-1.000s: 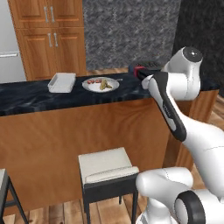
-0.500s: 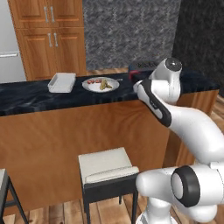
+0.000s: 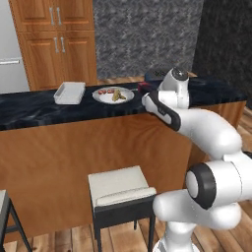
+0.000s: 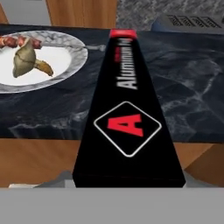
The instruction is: Retrieve the tupperware and aluminum foil from the cabinet and place them on the dining counter near the plate with kebab skewer and mushroom to prepare for storing leftovers.
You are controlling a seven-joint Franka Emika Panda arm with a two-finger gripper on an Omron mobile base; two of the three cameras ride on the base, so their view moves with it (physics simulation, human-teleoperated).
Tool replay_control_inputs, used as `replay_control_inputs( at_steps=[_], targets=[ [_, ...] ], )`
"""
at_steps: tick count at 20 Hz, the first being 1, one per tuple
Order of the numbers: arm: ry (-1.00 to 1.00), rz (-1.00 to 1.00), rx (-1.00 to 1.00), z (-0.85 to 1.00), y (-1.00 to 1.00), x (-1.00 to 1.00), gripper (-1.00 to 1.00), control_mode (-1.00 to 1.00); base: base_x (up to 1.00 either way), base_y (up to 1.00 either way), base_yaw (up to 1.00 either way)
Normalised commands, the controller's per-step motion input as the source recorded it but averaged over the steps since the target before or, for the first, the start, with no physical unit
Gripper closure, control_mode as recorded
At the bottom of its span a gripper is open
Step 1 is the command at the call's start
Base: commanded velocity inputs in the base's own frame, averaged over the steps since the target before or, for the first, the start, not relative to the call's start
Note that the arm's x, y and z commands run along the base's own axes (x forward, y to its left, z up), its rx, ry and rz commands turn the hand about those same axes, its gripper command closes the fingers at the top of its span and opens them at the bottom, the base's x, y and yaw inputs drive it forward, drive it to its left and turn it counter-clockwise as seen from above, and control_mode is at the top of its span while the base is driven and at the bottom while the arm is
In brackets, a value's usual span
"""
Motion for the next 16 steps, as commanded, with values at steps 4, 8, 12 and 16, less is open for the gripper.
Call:
replay_control_inputs(
  at_steps=[4,8,12,16],
  targets=[
    [0.12,0.00,0.00,0.00,0.10,0.75,1.00,-1.00,0.00,0.00,0.00],
    [0.07,0.00,0.01,0.00,0.00,0.82,1.00,-1.00,0.00,0.00,0.00],
    [0.04,0.01,0.00,-0.12,0.01,0.78,1.00,-1.00,0.00,0.00,0.00],
    [0.04,0.05,0.00,-0.46,0.26,0.27,-1.00,-1.00,0.00,0.00,0.00]
  ],
)
